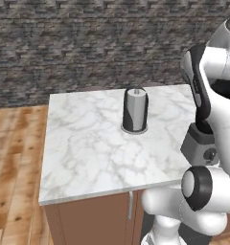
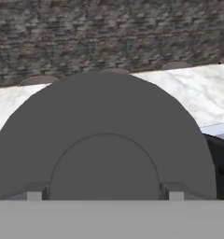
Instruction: Close the lid blender by securely placing the lid on top.
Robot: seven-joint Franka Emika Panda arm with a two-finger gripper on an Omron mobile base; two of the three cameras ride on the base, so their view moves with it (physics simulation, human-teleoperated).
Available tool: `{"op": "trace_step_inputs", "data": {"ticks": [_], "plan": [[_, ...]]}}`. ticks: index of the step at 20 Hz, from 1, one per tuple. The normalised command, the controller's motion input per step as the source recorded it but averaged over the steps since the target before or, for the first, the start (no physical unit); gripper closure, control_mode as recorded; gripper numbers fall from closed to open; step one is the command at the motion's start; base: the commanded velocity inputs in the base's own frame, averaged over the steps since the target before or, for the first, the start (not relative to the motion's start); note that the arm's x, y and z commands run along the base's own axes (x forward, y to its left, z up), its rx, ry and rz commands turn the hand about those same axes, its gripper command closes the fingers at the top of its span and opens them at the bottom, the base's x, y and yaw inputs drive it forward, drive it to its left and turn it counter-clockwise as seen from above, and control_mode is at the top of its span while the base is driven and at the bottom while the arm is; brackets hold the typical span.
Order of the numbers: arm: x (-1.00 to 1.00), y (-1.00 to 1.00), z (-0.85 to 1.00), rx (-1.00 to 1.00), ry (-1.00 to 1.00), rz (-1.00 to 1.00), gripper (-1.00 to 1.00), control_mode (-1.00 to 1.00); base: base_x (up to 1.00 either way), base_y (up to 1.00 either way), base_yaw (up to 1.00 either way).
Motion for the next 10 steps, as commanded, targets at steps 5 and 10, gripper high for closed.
{"op": "trace_step_inputs", "data": {"ticks": [5,10], "plan": [[0.00,-0.66,0.27,0.06,0.00,-0.11,1.00,-1.00,0.00,0.00,0.00],[0.00,-0.62,0.21,0.06,0.04,-0.09,1.00,-1.00,0.00,0.00,0.00]]}}
